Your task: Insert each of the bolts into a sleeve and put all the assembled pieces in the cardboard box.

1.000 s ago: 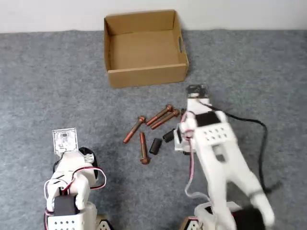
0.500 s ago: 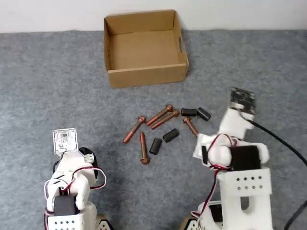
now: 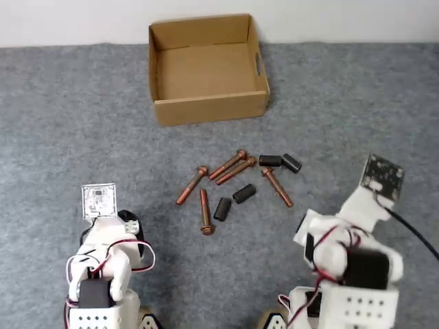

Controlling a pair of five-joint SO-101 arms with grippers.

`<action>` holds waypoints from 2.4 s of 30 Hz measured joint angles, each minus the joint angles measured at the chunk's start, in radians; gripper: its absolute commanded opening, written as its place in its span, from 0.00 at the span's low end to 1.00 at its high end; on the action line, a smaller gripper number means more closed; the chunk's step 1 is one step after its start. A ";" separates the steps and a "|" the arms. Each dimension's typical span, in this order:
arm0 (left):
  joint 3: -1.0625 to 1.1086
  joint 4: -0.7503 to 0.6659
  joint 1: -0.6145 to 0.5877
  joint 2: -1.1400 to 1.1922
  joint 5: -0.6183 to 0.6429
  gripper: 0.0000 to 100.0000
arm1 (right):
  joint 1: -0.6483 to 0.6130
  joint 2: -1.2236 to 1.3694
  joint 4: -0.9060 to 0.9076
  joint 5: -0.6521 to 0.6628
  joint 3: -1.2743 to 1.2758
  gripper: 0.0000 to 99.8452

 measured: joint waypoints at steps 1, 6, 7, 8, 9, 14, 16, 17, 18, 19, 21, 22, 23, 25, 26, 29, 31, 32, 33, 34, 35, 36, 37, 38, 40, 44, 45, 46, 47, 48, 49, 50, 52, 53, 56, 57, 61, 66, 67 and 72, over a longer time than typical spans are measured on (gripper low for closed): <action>0.000 0.000 0.003 0.000 -0.003 0.01 | 0.012 -0.029 0.000 0.000 0.021 0.01; 0.000 0.000 0.006 0.000 -0.083 0.01 | 0.098 -0.164 0.000 0.000 0.097 0.01; -0.011 0.000 0.006 0.000 -0.089 0.01 | 0.104 -0.193 0.000 0.000 0.103 0.01; -0.031 0.000 0.008 0.000 -0.089 0.01 | 0.106 -0.212 0.000 0.000 0.104 0.01; -0.055 0.000 0.011 0.000 -0.092 0.01 | 0.107 -0.221 0.000 0.000 0.103 0.01; -0.224 0.055 0.052 0.037 -0.133 0.01 | 0.112 -0.245 -0.006 0.000 0.121 0.01; -0.290 0.078 0.063 0.114 -0.141 0.01 | 0.110 -0.245 -0.009 0.000 0.121 0.01; -0.328 0.087 0.066 0.164 -0.141 0.01 | 0.110 -0.242 -0.009 0.000 0.121 0.01; -0.370 0.094 0.075 0.221 -0.140 0.01 | 0.110 -0.245 -0.009 0.000 0.121 0.01; -0.411 0.100 0.086 0.281 -0.140 0.01 | 0.110 -0.245 -0.009 0.000 0.121 0.01; -0.505 0.104 0.100 0.422 -0.144 0.01 | 0.110 -0.245 -0.009 0.000 0.121 0.01; -0.548 0.106 0.109 0.500 -0.144 0.01 | 0.110 -0.245 -0.009 0.000 0.121 0.01; -0.592 0.106 0.120 0.580 -0.143 0.01 | 0.110 -0.245 -0.009 0.000 0.121 0.01; -0.672 0.106 0.143 0.749 -0.144 0.04 | 0.110 -0.245 -0.009 0.000 0.121 0.01; -0.706 0.106 0.155 0.829 -0.147 0.05 | 0.110 -0.245 -0.009 0.000 0.121 0.01; -0.819 0.106 0.186 1.077 -0.192 0.09 | 0.110 -0.245 -0.009 0.000 0.121 0.01; -0.913 0.110 0.198 1.231 -0.222 0.11 | 0.110 -0.245 -0.009 0.000 0.121 0.01; -0.967 0.121 0.203 1.303 -0.236 0.12 | 0.110 -0.245 -0.009 0.000 0.121 0.01; -1.023 0.137 0.204 1.369 -0.262 0.12 | 0.110 -0.245 -0.009 0.000 0.121 0.01; -1.085 0.153 0.204 1.435 -0.287 0.12 | 0.110 -0.245 -0.009 0.000 0.121 0.01; -1.148 0.169 0.204 1.494 -0.305 0.12 | 0.110 -0.245 -0.009 0.000 0.121 0.01; -1.212 0.186 0.204 1.556 -0.319 0.12 | 0.110 -0.245 -0.009 0.000 0.123 0.01; -1.278 0.207 0.204 1.616 -0.324 0.12 | 0.110 -0.245 -0.009 0.000 0.124 0.01; -1.344 0.233 0.204 1.674 -0.328 0.12 | 0.110 -0.245 -0.009 0.000 0.124 0.01; -1.479 0.299 0.204 1.800 -0.334 0.12 | 0.110 -0.245 -0.009 0.000 0.124 0.01; -1.731 0.434 0.209 2.061 -0.371 0.13 | 0.110 -0.245 -0.009 0.000 0.124 0.01; -1.791 0.457 0.213 2.117 -0.385 0.13 | 0.110 -0.245 -0.009 0.000 0.124 0.01; -1.849 0.473 0.221 2.174 -0.399 0.13 | 0.110 -0.245 -0.009 0.000 0.124 0.01; -1.906 0.494 0.232 2.223 -0.411 0.15 | 0.110 -0.245 -0.009 0.000 0.124 0.01; -1.961 0.516 0.244 2.268 -0.422 0.18 | 0.110 -0.245 -0.009 0.000 0.124 0.01; -2.015 0.529 0.256 2.308 -0.430 0.20 | 0.110 -0.245 -0.009 0.000 0.124 0.01; -2.070 0.548 0.270 2.344 -0.433 0.22 | 0.110 -0.245 -0.009 0.000 0.124 0.01; -2.170 0.578 0.295 2.407 -0.437 0.23 | 0.110 -0.245 -0.009 0.000 0.124 0.01; -2.217 0.585 0.305 2.435 -0.437 0.23 | 0.110 -0.245 -0.009 0.000 0.124 0.01; -2.314 0.591 0.321 2.507 -0.437 0.23 | 0.110 -0.245 -0.009 0.000 0.124 0.01; -2.331 0.592 0.321 2.532 -0.437 0.23 | 0.110 -0.245 -0.009 -0.006 0.127 0.01; -2.352 0.592 0.321 2.611 -0.437 0.23 | 0.110 -0.245 -0.009 -0.017 0.127 0.01; -2.354 0.588 0.321 2.654 -0.437 0.22 | 0.110 -0.245 -0.009 -0.017 0.127 0.01; -2.354 0.582 0.321 2.659 -0.437 0.21 | 0.110 -0.245 -0.009 -0.017 0.127 0.01; -2.354 0.563 0.321 2.708 -0.437 0.13 | 0.110 -0.245 -0.009 -0.018 0.127 0.01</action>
